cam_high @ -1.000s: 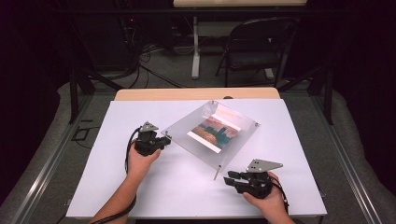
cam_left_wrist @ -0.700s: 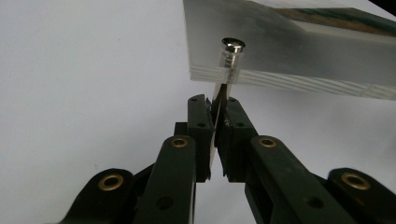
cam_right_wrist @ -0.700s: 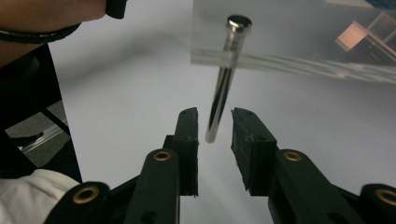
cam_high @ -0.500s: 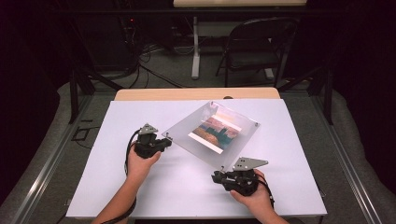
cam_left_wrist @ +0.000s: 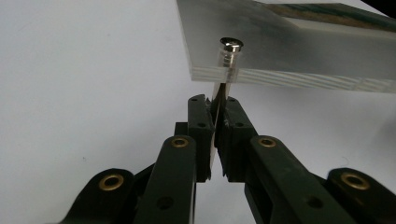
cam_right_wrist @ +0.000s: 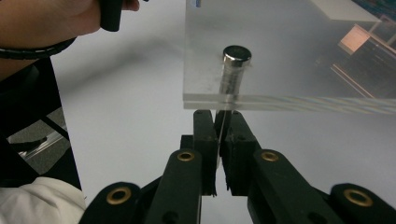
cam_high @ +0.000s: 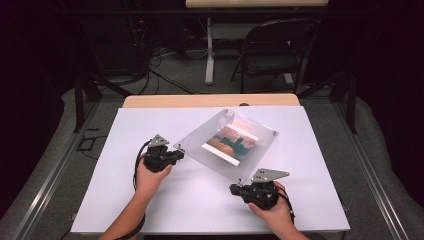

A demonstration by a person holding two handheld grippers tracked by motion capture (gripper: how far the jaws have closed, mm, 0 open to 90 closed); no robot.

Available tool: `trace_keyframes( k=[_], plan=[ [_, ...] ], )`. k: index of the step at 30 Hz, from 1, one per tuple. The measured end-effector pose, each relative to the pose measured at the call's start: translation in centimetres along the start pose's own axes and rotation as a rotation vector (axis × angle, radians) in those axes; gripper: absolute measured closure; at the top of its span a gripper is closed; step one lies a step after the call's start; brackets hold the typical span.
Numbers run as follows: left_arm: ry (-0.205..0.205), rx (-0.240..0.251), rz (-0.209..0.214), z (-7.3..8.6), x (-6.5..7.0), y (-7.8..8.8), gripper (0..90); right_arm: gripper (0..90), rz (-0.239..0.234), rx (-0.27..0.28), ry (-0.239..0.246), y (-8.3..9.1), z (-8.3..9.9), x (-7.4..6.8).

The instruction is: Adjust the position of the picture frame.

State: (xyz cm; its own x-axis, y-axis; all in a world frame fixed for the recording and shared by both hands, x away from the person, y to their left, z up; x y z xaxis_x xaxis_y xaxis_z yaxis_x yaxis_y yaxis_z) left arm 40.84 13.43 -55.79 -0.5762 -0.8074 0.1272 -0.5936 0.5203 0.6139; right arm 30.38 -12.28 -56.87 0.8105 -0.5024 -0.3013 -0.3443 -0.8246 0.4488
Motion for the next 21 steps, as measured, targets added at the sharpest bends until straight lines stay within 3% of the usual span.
trace_keyframes(
  k=[9,21],
  plan=[
    [-0.021,0.007,0.026,0.7,1.1,1.3,85.3,85.4,0.041,0.016,-0.042,1.4,-0.3,1.2],
    [0.019,0.034,0.07,2.9,3.7,4.8,85.3,85.4,0.078,0.051,-0.064,2.8,-0.8,2.4]
  ],
)
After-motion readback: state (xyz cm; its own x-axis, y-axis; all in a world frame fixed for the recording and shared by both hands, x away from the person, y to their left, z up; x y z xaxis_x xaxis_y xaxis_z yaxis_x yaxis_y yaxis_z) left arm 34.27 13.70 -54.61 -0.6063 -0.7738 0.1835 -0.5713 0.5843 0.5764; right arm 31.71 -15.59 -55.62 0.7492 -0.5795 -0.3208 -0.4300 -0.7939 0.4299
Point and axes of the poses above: each handheld gripper's, and its own axes: y roughly backward along the jaws, z roughly out of its underside, x roughly to its right, the point moved 6 cm from there along -y, roughly forward along the jaws, and after that the axes turned 6 degrees about -z, right-handed, at the moved point
